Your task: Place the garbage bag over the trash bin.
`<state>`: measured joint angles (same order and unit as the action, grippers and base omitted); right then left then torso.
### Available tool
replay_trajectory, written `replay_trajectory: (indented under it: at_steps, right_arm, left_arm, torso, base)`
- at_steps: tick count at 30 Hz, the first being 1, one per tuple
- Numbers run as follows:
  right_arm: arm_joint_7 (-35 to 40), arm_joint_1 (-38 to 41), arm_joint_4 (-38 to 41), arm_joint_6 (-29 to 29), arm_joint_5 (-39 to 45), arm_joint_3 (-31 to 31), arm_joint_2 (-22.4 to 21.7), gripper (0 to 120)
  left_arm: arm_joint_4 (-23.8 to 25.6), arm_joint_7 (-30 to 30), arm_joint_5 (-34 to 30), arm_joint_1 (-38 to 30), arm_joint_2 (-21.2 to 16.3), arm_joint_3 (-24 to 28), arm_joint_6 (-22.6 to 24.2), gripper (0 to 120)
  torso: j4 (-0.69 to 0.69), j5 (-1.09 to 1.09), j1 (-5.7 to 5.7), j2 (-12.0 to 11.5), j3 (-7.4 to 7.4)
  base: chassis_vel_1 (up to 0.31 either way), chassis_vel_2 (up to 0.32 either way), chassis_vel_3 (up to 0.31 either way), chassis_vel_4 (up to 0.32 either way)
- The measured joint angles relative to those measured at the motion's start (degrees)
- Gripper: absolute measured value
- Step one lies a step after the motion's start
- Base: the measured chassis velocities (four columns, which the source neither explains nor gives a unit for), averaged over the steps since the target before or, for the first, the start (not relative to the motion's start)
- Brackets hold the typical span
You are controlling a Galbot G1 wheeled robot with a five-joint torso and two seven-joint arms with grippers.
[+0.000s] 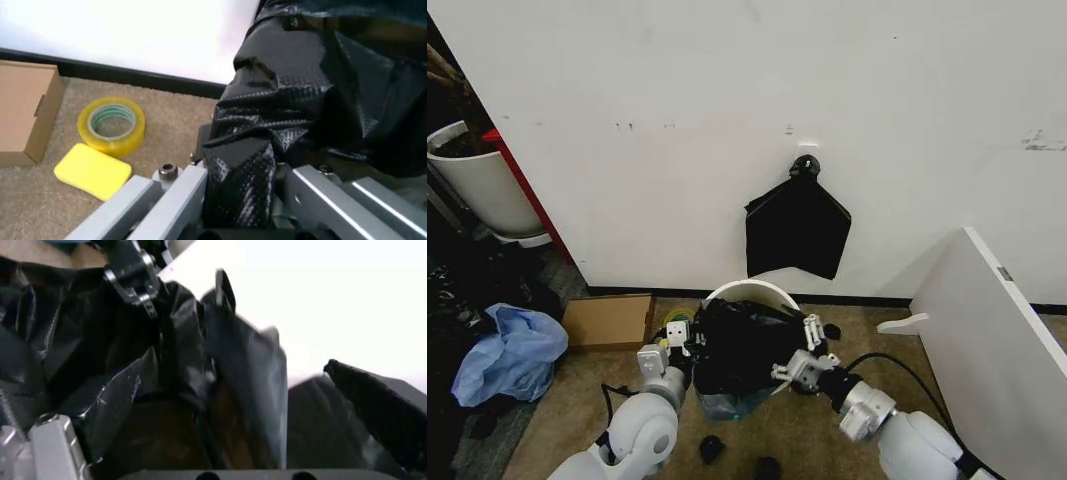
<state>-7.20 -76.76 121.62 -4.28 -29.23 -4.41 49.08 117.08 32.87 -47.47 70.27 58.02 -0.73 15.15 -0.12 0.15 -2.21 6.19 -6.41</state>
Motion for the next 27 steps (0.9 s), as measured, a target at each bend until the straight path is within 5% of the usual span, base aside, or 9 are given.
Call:
replay_trajectory:
  at_steps: [12,27]
  right_arm:
    - [-2.0,8.98,-2.9,-0.48,-5.69,6.22,3.3,99]
    - [-6.42,12.7,-5.79,1.47,-6.29,8.09,1.14,45]
  left_arm:
    - [-1.9,0.55,2.47,-1.72,0.34,2.11,1.64,1]
    - [-2.16,-0.21,4.48,-2.5,0.27,3.01,1.42,1]
  torso:
    - [0.01,-0.01,0.0,0.0,0.0]
    - [0.0,0.0,0.0,0.0,0.0]
  base:
    - [0.0,0.0,0.0,0.0]
    - [0.0,0.0,0.0,0.0]
